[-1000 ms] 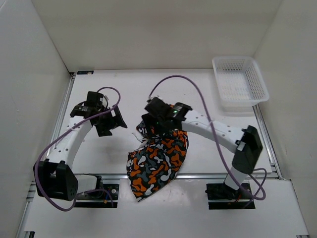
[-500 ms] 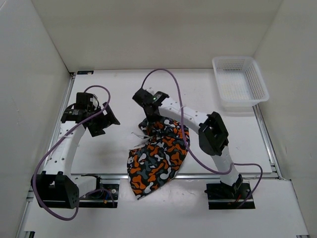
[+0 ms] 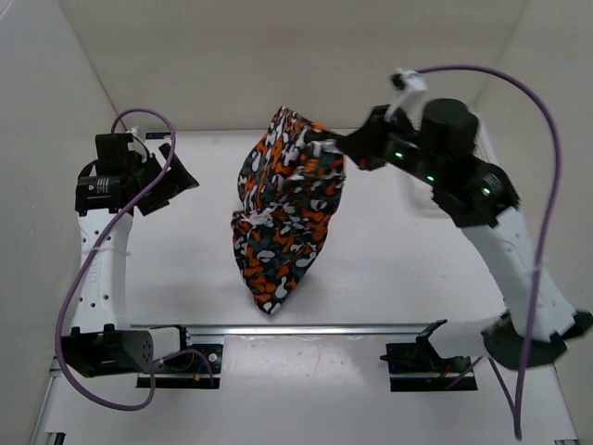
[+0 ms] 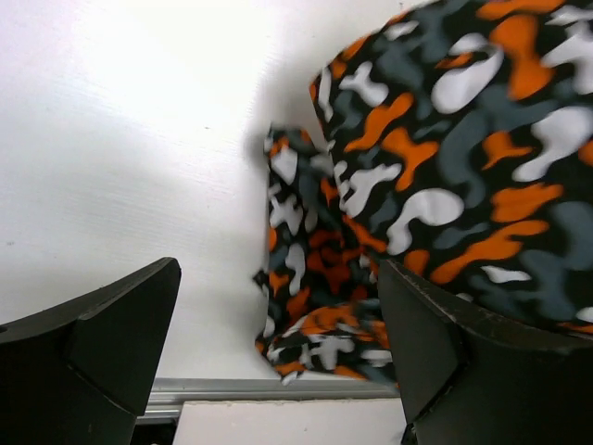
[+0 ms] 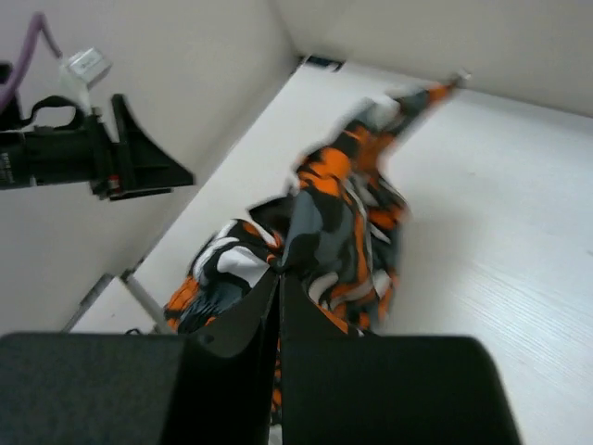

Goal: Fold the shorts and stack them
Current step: Flatten the shorts out

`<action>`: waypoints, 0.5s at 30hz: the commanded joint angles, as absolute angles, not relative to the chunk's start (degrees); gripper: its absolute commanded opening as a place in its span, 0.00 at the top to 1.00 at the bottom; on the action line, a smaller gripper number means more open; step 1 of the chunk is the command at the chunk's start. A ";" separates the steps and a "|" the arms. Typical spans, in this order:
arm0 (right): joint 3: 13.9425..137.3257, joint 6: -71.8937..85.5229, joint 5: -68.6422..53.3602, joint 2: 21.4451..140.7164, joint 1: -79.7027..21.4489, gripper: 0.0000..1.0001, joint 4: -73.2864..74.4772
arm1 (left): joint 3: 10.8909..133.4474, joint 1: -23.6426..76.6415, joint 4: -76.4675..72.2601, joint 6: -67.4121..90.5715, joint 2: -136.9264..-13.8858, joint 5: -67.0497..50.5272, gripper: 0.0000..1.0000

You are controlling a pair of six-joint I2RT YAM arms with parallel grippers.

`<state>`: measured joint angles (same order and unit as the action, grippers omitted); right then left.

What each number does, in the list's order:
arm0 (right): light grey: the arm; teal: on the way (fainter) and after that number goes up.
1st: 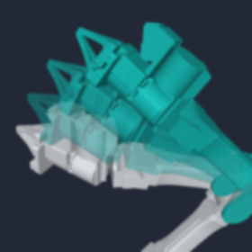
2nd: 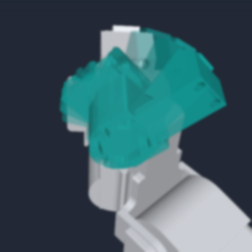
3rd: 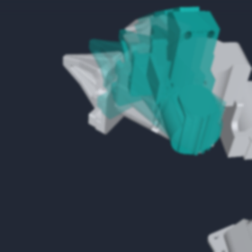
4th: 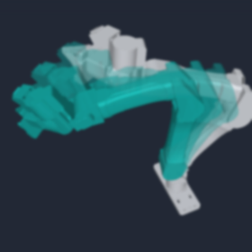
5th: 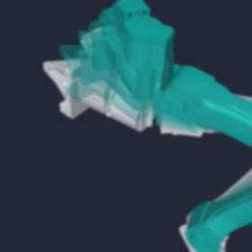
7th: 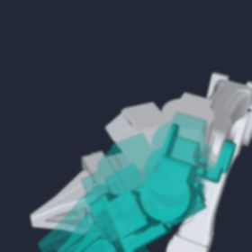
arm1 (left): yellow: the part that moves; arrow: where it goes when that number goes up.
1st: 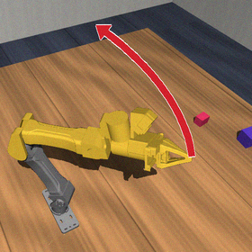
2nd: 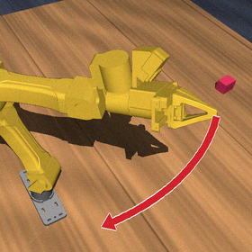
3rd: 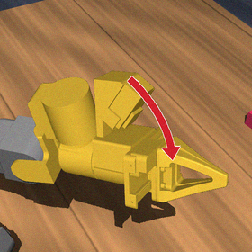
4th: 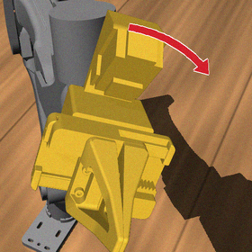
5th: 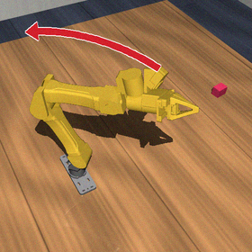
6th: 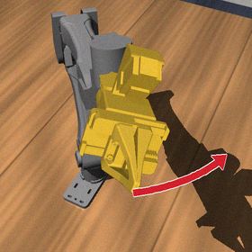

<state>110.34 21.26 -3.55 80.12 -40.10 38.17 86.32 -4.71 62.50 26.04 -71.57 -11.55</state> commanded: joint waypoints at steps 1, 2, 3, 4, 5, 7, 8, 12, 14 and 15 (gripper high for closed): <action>96.10 22.85 -6.07 74.39 -31.24 1.00 37.71 | 88.15 -5.01 64.17 23.64 -71.54 -14.58 0.01; 92.32 22.85 -5.54 72.96 -28.94 0.85 37.71 | 85.89 -4.31 63.46 23.64 -71.54 -15.29 0.01; 84.80 22.85 -4.23 70.95 -25.44 0.63 37.71 | 84.65 -3.61 62.67 24.16 -71.54 -15.99 0.01; 81.33 22.85 -2.04 70.32 -23.83 0.40 37.71 | 83.25 -1.86 61.88 24.17 -71.54 -16.00 0.01; 78.51 22.85 0.15 70.31 -22.43 0.20 39.62 | 80.19 -1.06 60.31 24.95 -71.54 -16.78 0.01; 73.05 24.69 5.26 69.18 -19.34 0.17 41.65 | 77.10 0.26 58.89 25.84 -71.54 -18.02 0.01; 71.56 26.79 5.80 68.47 -18.81 0.17 42.18 | 74.38 1.92 57.58 26.36 -71.54 -18.54 0.01; 66.45 30.58 7.12 65.48 -21.26 0.17 40.69 | 69.19 6.93 54.85 27.50 -71.54 -18.54 0.02; 65.84 32.68 7.12 66.17 -23.36 0.18 40.17 | 66.99 10.96 53.71 28.21 -72.33 -18.54 0.05; 65.83 32.70 6.51 66.18 -24.42 0.18 40.17 | 66.45 12.47 52.48 29.00 -73.20 -17.85 0.06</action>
<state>64.36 29.63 5.48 69.17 -21.87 43.22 67.64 8.69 56.86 27.44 -73.08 -16.78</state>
